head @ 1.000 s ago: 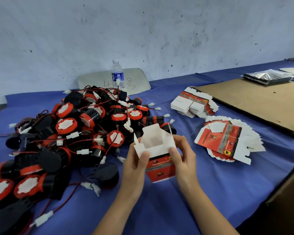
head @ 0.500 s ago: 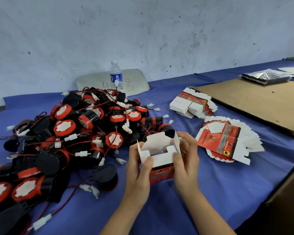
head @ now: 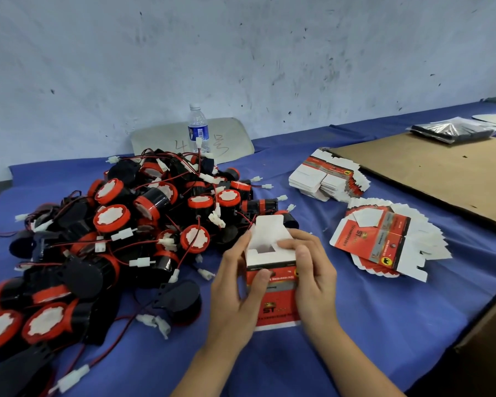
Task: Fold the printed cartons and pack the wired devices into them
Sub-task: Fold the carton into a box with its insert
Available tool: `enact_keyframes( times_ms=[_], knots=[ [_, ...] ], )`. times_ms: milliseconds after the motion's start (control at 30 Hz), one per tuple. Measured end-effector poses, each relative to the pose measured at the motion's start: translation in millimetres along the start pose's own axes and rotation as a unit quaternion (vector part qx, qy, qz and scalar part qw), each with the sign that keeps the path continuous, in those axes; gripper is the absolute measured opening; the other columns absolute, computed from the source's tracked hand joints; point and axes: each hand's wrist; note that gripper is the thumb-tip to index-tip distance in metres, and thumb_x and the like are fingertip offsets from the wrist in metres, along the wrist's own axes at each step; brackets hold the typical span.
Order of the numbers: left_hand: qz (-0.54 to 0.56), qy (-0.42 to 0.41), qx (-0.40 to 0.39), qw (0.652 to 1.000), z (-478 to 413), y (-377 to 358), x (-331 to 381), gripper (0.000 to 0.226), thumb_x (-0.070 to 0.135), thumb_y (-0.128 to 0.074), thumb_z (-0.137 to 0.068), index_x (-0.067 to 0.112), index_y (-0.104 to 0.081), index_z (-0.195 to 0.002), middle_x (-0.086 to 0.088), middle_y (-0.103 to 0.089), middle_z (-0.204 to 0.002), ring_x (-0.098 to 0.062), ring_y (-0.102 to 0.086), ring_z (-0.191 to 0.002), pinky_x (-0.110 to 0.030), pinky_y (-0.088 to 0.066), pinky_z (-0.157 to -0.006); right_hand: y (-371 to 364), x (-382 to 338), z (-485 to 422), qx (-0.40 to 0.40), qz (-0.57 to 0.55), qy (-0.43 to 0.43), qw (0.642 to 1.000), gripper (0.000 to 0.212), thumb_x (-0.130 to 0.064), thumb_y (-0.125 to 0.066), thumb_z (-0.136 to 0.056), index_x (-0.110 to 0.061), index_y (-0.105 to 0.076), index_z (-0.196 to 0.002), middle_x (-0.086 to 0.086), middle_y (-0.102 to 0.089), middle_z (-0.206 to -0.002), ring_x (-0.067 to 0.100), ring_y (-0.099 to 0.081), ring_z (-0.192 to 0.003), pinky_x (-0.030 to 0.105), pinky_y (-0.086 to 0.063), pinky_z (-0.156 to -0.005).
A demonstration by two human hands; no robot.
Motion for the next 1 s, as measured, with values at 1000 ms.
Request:
enact_keyframes(
  times_ms=[1000],
  knots=[
    [0.033,0.051,-0.052,0.997,-9,13,-10,0.028,0.032,-0.035,-0.100,0.025,-0.053,-0.079,0.005,-0.060,-0.067,-0.007,-0.054,-0.060,-0.022,-0.042,-0.056,5,-1,-6,-0.235,-0.164,-0.165,0.944,0.045,-0.008,-0.052,-0.089,-0.033,-0.063,-0.124,0.004,-0.067,-0.121,0.023,-0.063,-0.113,0.033,-0.052,-0.091]
  ],
)
Point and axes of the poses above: each hand's wrist, its own z-axis away from the middle knuckle, its own y-axis out of the back of the hand, x = y × z
